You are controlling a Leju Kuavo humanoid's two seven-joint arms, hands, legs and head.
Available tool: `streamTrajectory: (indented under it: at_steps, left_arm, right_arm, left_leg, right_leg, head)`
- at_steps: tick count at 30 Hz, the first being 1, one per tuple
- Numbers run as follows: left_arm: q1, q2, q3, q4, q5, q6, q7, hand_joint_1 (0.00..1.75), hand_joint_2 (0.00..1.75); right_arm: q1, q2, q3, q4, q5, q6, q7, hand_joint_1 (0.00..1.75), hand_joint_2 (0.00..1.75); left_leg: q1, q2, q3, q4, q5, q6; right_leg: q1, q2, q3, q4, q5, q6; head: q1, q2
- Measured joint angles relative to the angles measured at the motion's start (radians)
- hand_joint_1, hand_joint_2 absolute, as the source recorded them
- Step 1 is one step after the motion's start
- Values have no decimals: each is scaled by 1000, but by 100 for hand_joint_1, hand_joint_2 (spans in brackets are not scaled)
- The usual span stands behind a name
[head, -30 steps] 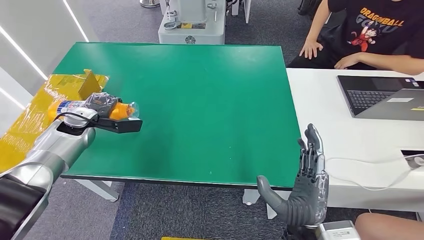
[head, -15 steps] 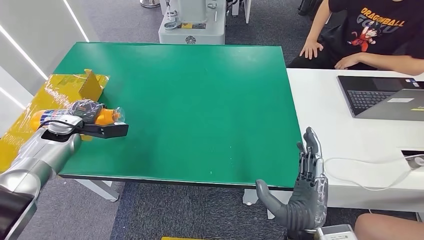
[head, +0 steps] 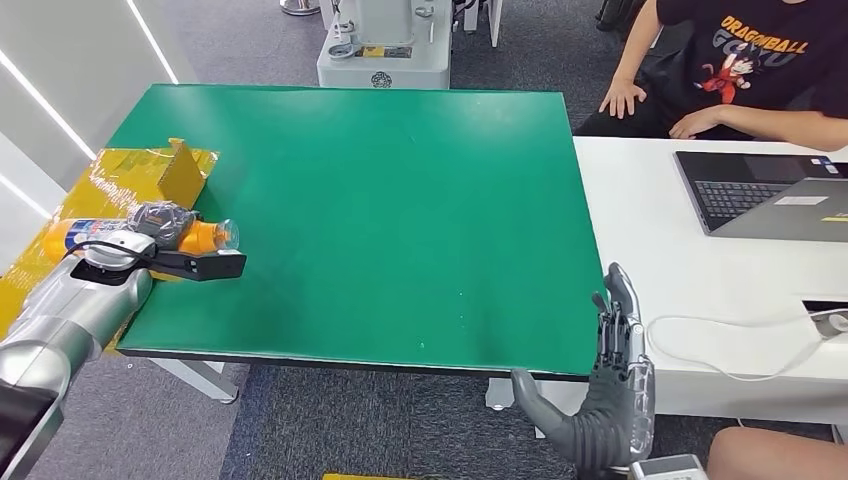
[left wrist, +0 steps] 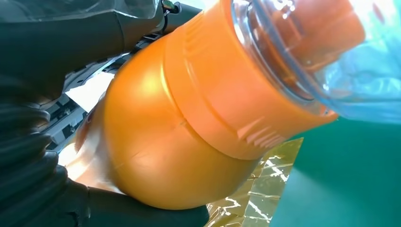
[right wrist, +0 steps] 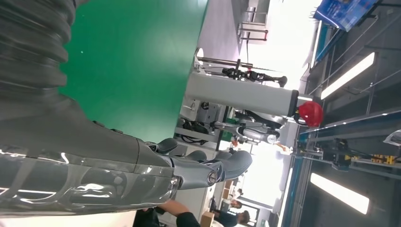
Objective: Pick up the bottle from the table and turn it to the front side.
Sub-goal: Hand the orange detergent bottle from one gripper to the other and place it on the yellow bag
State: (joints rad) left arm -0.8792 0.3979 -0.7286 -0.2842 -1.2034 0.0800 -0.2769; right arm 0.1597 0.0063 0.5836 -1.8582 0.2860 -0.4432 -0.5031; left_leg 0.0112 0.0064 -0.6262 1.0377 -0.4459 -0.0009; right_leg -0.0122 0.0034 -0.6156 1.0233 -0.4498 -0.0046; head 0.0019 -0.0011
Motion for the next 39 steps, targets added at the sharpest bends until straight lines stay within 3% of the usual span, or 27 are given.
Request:
streamTrajectory:
  at_steps: [11, 12, 15, 16, 32, 39]
  left_arm:
    - [44, 11, 3, 2, 5, -1, 26, 175, 175]
    - [50, 14, 5, 2, 7, 2, 27, 162, 175]
    - [67, 24, 9, 2, 9, 9, 33, 31, 175]
    - [71, 27, 11, 2, 9, 11, 39, 0, 175]
    - [88, 43, 43, 2, -9, 52, 82, 0, 175]
    - [97, 42, 69, 2, -17, 121, 83, 0, 175]
  right_arm:
    - [3, -6, 18, -2, 17, 0, 18, 0, 175]
    - [3, -7, 19, -2, 17, 0, 18, 0, 175]
    - [3, -10, 20, -2, 17, 0, 16, 0, 175]
    - [3, -10, 20, -2, 15, 0, 15, 0, 175]
    - [-20, -14, 21, 27, -12, 18, -5, 0, 175]
    - [-35, -14, 21, 44, -26, 19, -15, 0, 175]
  left_leg:
    - [0, 0, 0, 0, 0, -1]
    - [0, 0, 0, 0, 0, -1]
    - [0, 0, 0, 0, 0, -1]
    - [0, 0, 0, 0, 0, -1]
    - [0, 0, 0, 0, 0, -2]
    - [0, 0, 0, 0, 0, -2]
  right_leg:
    - [0, 0, 0, 0, 0, 0]
    - [0, 0, 0, 0, 0, 0]
    - [0, 0, 0, 0, 0, 0]
    - [0, 0, 0, 0, 0, 0]
    - [0, 0, 0, 0, 0, -1]
    - [0, 0, 0, 0, 0, -1]
  head:
    - [0, 0]
    - [0, 0]
    - [0, 0]
    - [0, 0]
    - [0, 0]
    - [0, 0]
